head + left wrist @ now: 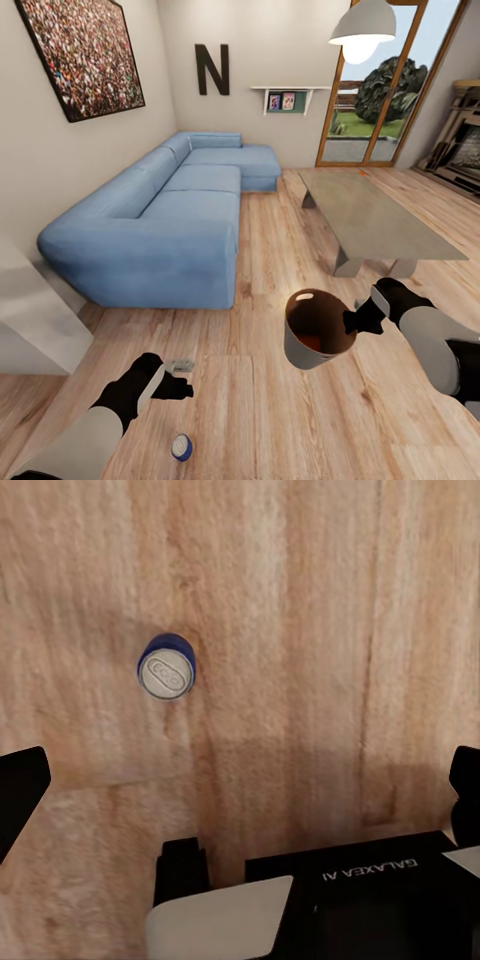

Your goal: Put the three can of soda from the living room inside the tash can in the kitchen.

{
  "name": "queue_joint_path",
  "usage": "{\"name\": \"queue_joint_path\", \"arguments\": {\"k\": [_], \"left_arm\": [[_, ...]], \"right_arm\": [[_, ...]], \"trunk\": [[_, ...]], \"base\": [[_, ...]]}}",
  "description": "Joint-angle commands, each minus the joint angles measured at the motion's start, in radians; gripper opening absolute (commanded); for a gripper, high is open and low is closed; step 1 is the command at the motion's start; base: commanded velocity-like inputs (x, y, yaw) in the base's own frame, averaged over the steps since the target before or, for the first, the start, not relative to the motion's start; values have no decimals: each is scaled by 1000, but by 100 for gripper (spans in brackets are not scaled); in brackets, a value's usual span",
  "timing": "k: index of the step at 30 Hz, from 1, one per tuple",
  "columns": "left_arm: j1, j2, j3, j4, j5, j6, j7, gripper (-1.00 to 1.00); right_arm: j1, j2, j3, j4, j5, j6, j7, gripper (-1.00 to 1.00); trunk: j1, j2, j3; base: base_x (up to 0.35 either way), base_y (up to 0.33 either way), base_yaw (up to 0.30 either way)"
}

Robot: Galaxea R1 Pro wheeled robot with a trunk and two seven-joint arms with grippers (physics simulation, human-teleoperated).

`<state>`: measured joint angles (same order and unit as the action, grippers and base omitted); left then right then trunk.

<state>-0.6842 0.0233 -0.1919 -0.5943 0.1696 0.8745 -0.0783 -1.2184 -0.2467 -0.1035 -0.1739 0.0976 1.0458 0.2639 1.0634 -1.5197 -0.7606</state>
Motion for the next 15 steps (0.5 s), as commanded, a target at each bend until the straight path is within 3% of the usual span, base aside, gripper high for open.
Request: {"name": "queue_joint_path", "arguments": {"k": [1, 7, 15], "left_arm": [[0, 1, 0, -1, 0, 1, -1, 100], [0, 1, 0, -1, 0, 2, 0, 100], [-1, 3, 5, 5, -2, 3, 3, 100]], "right_arm": [[-1, 9, 14, 0, -8, 1, -17, -100], [-1, 20, 53, 1, 6, 1, -72, -100], [-1, 24, 52, 2, 5, 1, -81, -100]], "trunk": [[4, -7, -5], [27, -49, -33], [57, -105, -71]], "base": [[0, 0, 76], [0, 0, 79], [0, 0, 80]]}}
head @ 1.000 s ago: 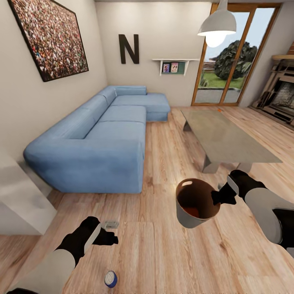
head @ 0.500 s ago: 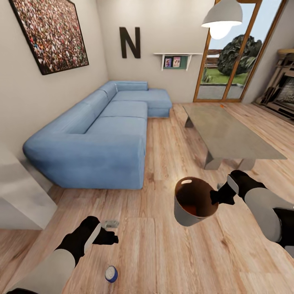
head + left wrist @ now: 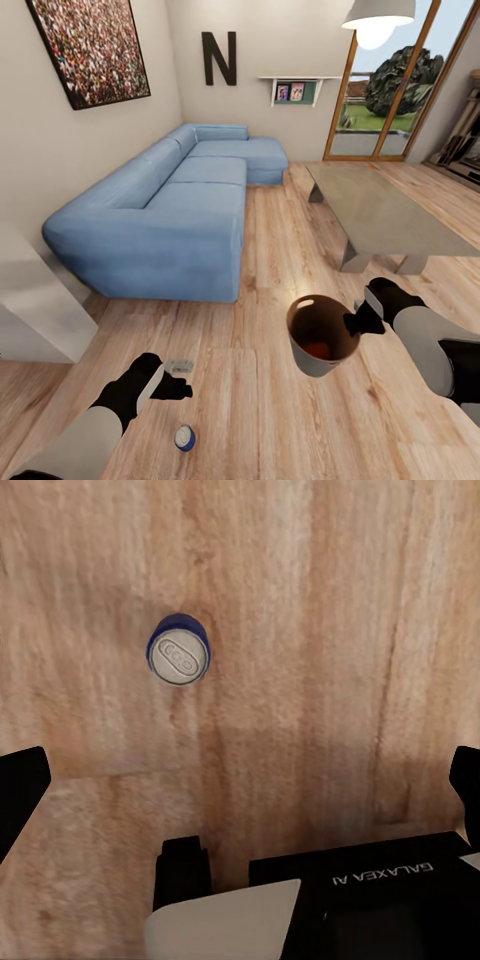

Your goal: Put the three can of soda from the living room inside the tash can in the kitchen.

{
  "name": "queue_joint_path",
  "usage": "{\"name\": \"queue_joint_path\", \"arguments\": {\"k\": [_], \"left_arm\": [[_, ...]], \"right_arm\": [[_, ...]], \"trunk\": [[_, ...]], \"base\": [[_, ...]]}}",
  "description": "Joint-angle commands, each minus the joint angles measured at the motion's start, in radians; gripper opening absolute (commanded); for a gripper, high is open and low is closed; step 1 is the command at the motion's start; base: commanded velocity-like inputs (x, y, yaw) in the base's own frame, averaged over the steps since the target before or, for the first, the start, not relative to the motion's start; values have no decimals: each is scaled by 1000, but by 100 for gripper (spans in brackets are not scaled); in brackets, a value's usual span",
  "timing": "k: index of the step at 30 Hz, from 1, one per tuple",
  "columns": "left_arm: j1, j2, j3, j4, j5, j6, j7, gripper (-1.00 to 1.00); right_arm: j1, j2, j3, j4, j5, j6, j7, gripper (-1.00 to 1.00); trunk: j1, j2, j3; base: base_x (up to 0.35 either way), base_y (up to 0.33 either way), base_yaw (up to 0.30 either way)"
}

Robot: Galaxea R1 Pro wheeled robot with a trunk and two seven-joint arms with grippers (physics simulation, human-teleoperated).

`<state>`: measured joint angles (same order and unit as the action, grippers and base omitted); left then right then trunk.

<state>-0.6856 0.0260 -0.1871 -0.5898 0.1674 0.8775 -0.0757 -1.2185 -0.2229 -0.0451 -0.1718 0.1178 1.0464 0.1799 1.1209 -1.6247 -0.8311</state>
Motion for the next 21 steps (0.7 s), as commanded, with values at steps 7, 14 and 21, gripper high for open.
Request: {"name": "queue_joint_path", "arguments": {"k": [7, 14, 21], "left_arm": [[0, -1, -1, 2, -1, -2, 0, 100], [0, -1, -2, 2, -1, -4, -1, 100], [0, -1, -3, 2, 0, -6, -1, 100]], "right_arm": [[-1, 0, -8, -1, -16, 1, 1, -100], [-1, -1, -9, -3, -17, 1, 0, -100], [-1, -3, -9, -9, -15, 1, 0, -100]], "trunk": [[27, -49, -33], [54, -98, -66], [80, -147, -99]], "base": [[0, 0, 77], [0, 0, 74], [0, 0, 74]]}}
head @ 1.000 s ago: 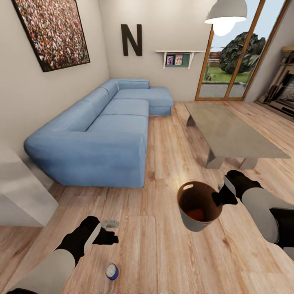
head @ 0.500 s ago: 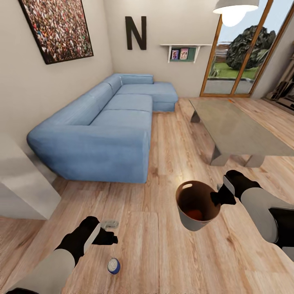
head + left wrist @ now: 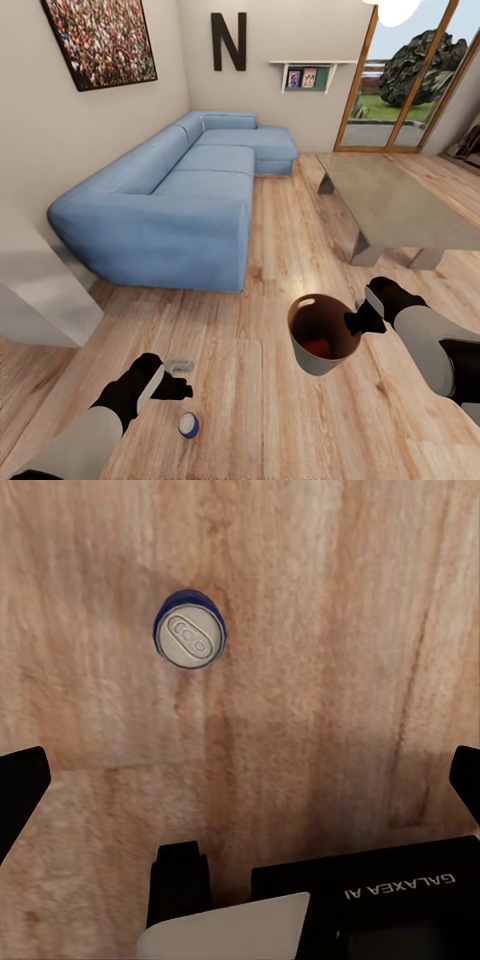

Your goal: Put the three can of soda from the living room inside the tash can in the kitchen.

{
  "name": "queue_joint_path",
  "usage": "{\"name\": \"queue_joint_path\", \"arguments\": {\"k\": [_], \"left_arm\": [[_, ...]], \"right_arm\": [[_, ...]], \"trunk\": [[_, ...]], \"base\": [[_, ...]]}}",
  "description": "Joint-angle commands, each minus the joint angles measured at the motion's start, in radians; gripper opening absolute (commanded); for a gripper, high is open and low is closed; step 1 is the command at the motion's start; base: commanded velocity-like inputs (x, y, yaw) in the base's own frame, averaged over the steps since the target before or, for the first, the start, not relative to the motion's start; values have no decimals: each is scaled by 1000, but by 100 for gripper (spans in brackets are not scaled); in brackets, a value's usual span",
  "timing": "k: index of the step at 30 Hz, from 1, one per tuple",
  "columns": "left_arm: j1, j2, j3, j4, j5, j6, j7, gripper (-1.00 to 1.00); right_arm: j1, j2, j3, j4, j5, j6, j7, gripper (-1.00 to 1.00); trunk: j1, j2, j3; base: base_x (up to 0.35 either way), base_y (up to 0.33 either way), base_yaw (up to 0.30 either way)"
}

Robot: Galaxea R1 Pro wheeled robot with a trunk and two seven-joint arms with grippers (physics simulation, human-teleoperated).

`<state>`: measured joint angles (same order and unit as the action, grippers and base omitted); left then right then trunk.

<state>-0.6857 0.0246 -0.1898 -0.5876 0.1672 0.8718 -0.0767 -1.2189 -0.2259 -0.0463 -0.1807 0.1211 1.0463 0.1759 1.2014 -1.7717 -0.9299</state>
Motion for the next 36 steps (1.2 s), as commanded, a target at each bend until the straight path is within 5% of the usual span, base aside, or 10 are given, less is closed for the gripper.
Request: {"name": "queue_joint_path", "arguments": {"k": [1, 22, 36], "left_arm": [[0, 0, 0, 0, 0, -1, 0, 100], [0, -1, 0, -1, 1, -5, -2, 100], [2, -1, 0, -11, 3, -8, -2, 100]], "right_arm": [[-1, 1, -7, -1, -17, 1, 4, -100], [-1, 3, -1, 6, -15, 1, 2, -100], [2, 6, -3, -8, -14, 1, 2, -100]], "trunk": [[4, -7, -5], [84, -154, -104], [84, -154, -119]], "base": [[0, 0, 73], [0, 0, 72], [54, 57, 40]]}}
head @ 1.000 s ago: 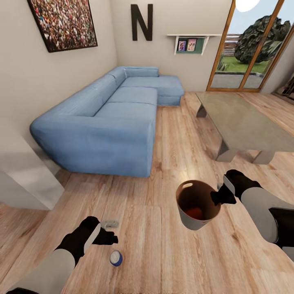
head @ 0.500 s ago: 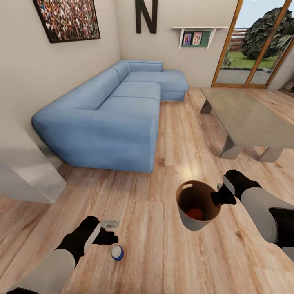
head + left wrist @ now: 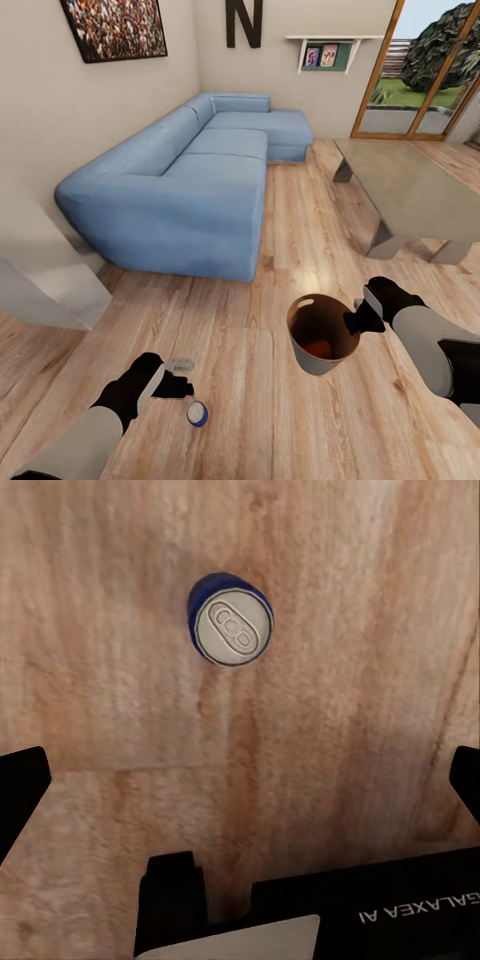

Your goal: Put the three can of soda from the living room inside the tash can in the kitchen.

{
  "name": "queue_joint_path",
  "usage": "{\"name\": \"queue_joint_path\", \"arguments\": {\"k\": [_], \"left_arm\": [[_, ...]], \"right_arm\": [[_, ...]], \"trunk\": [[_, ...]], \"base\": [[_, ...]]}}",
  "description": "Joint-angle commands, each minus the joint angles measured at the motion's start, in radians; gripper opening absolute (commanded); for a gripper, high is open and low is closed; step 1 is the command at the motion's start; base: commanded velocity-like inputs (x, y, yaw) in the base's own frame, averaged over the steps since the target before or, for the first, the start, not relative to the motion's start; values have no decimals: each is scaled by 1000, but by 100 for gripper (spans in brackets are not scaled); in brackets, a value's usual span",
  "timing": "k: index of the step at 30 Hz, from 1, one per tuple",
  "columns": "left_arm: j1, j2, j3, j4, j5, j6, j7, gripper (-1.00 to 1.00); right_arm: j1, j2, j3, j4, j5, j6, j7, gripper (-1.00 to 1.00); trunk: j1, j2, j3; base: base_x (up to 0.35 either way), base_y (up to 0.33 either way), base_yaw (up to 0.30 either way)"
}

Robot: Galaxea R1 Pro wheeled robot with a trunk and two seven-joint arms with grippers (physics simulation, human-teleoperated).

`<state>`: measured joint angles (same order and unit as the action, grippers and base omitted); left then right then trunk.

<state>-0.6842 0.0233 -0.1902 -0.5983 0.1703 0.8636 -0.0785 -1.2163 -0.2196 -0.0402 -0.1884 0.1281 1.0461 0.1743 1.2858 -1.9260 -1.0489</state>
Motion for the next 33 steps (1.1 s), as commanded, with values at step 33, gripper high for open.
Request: {"name": "queue_joint_path", "arguments": {"k": [33], "left_arm": [[0, 0, -2, -2, -2, -2, 0, 100]], "right_arm": [[0, 0, -5, -2, -20, 1, 4, -100]], "trunk": [[0, 0, 28]], "base": [[-17, 24, -203]]}}
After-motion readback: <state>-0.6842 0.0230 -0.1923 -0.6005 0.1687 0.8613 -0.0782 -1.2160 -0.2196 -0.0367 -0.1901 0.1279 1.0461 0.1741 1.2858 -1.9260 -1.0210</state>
